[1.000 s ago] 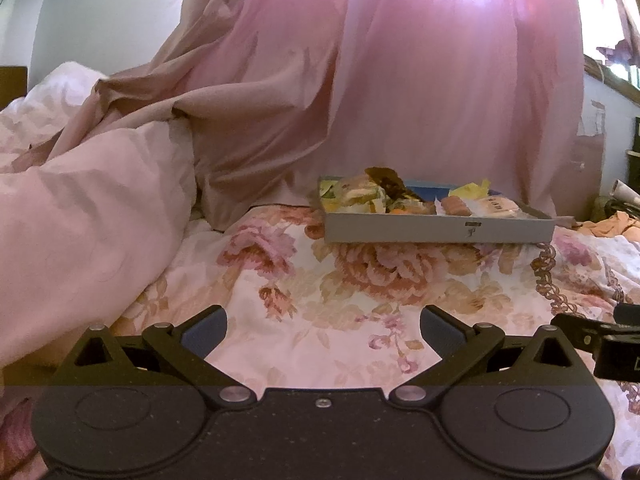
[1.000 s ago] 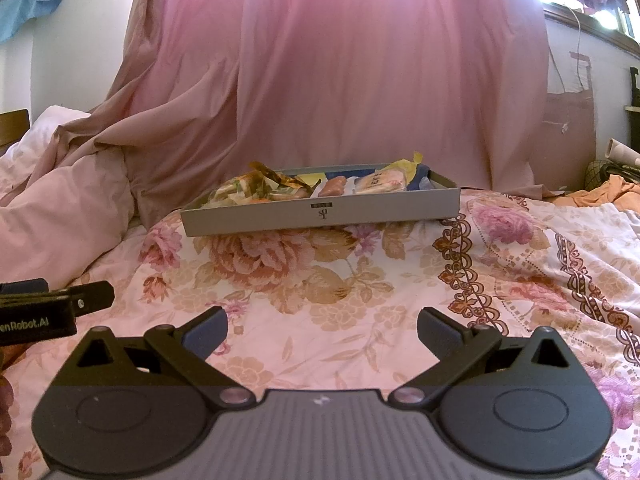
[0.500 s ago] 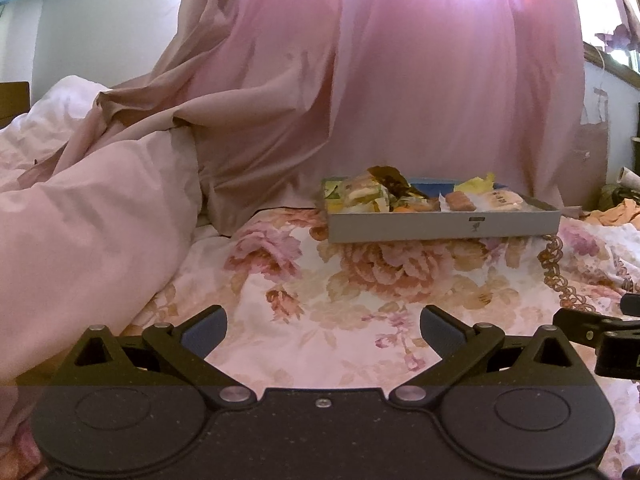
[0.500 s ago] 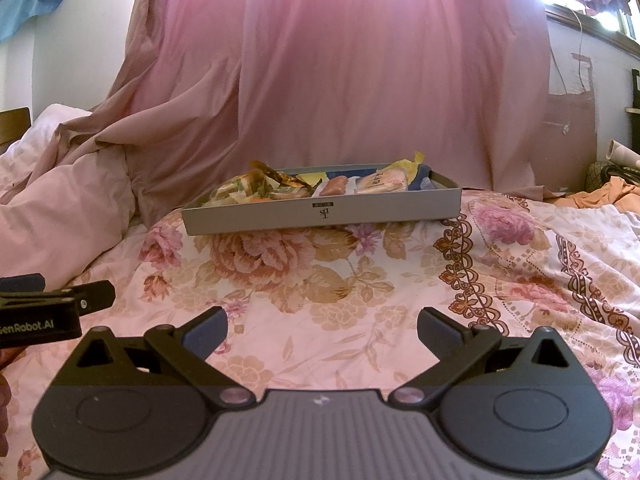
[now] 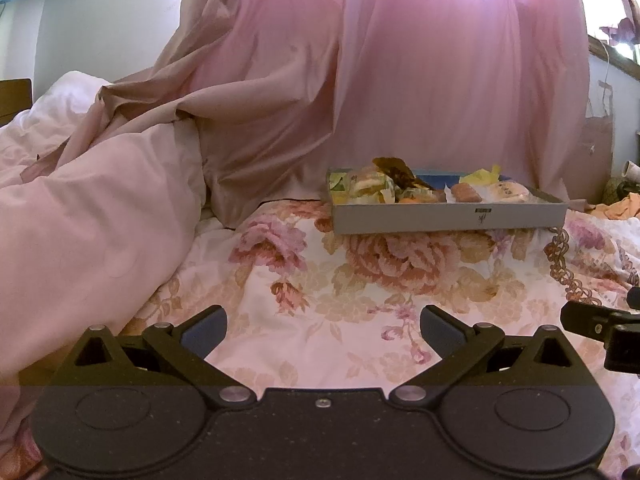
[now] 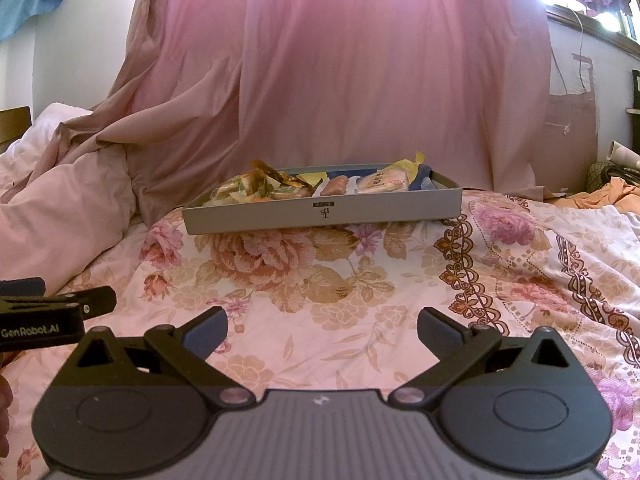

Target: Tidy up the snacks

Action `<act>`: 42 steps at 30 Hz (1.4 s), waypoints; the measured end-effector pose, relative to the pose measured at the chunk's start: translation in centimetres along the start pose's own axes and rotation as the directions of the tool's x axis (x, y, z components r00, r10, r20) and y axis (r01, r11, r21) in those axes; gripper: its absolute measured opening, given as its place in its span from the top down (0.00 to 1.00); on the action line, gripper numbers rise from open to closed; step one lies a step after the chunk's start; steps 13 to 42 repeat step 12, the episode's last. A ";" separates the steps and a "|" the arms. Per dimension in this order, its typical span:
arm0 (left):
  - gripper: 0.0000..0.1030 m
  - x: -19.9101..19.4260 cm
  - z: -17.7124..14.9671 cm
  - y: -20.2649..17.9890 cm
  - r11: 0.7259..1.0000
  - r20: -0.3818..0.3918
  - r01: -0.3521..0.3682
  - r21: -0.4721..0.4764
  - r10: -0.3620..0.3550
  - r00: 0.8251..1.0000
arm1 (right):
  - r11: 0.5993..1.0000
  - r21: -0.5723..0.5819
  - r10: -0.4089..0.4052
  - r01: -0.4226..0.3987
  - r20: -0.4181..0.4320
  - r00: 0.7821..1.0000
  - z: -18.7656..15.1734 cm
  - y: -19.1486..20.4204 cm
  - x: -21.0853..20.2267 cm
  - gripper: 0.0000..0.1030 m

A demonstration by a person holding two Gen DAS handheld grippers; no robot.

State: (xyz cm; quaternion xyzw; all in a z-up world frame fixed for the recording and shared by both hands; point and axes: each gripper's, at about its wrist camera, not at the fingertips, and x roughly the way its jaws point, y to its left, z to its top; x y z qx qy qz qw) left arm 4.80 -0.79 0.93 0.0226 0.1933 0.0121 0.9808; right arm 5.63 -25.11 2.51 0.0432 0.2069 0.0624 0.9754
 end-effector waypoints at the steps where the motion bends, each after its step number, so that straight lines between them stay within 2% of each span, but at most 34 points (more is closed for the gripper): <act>1: 0.01 0.1 -0.1 0.0 1.000 -0.002 -0.001 -0.001 0.001 1.000 | 1.000 0.000 0.000 0.000 -0.001 1.000 0.0 0.0 0.0 0.00; 42: 0.01 0.3 -0.2 0.1 1.000 -0.012 -0.011 -0.005 0.011 1.000 | 1.000 0.000 0.004 -0.004 -0.002 1.000 -0.1 0.2 -0.1 0.00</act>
